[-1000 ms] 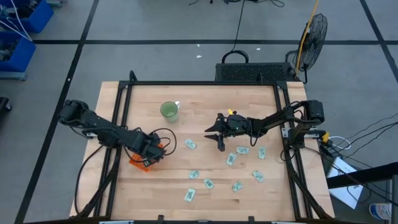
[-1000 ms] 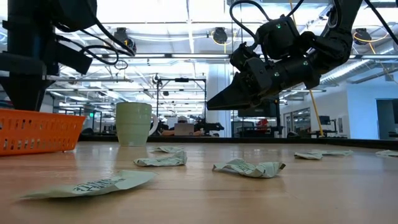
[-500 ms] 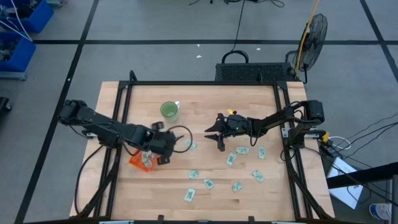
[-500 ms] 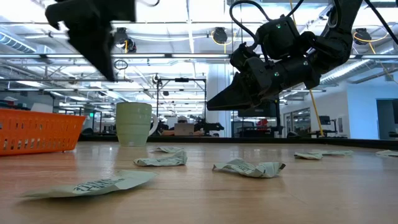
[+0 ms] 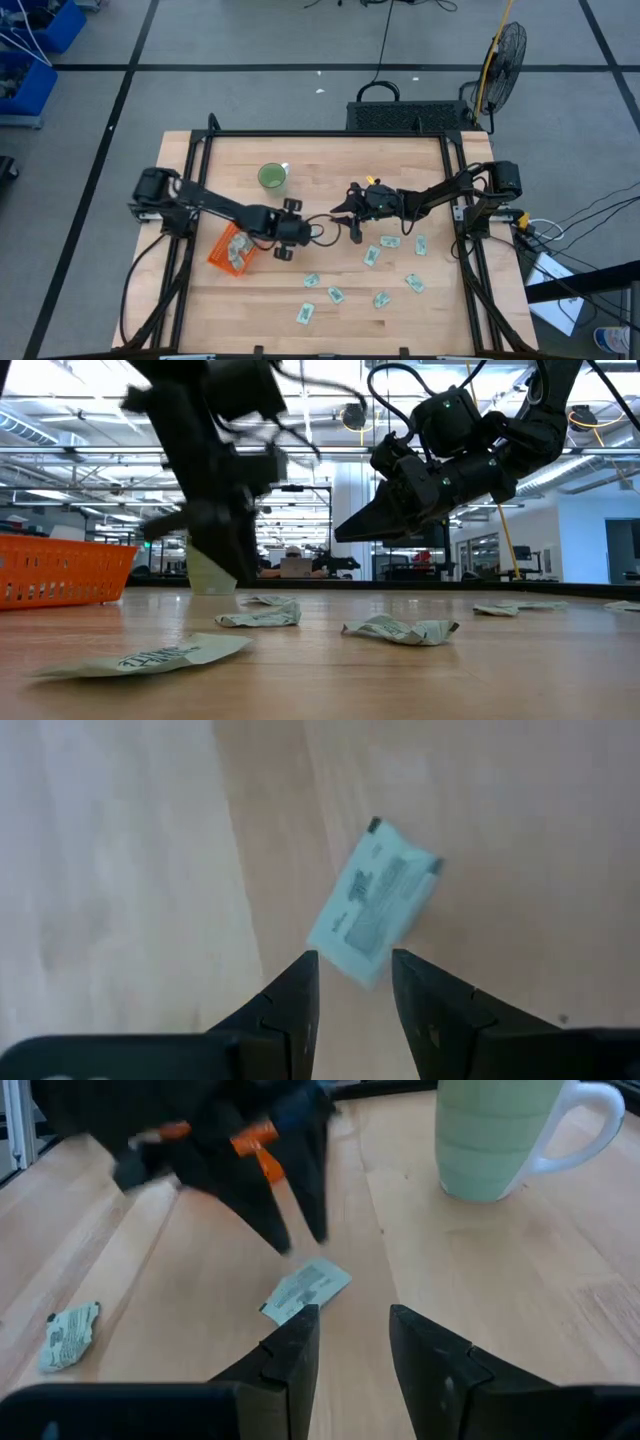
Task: Pick and place Stevia / Truvia into bins
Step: Put the stevia packet into the orange bin
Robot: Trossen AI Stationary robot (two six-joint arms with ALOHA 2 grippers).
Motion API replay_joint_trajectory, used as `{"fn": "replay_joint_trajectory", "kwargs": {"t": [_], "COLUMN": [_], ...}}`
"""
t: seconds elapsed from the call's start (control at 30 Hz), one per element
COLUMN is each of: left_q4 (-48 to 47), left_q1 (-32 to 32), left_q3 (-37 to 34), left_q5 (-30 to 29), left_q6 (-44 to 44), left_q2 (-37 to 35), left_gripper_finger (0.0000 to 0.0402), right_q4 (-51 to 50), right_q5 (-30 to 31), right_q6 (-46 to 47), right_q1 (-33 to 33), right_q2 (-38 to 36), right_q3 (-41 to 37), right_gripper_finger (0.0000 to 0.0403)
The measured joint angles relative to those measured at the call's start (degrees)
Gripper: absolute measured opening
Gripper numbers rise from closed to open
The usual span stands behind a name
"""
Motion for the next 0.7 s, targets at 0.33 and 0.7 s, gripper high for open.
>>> {"fn": "replay_joint_trajectory", "kwargs": {"t": [0.33,0.7], "left_q4": [4.2,1.0], "left_q1": [1.4,5.6], "left_q3": [0.1,0.3], "left_q5": [4.5,17.0], "left_q6": [2.0,-4.0], "left_q2": [3.5,4.6], "left_gripper_finger": [0.0133,0.0114], "right_q4": [-3.5,-3.3], "right_q5": [6.1,6.2], "right_q6": [-0.8,-0.5], "right_q1": [-0.2,-0.9], "right_q2": [0.0,0.0], "right_q3": [0.0,0.0], "right_gripper_finger": [0.0116,0.0116]}}
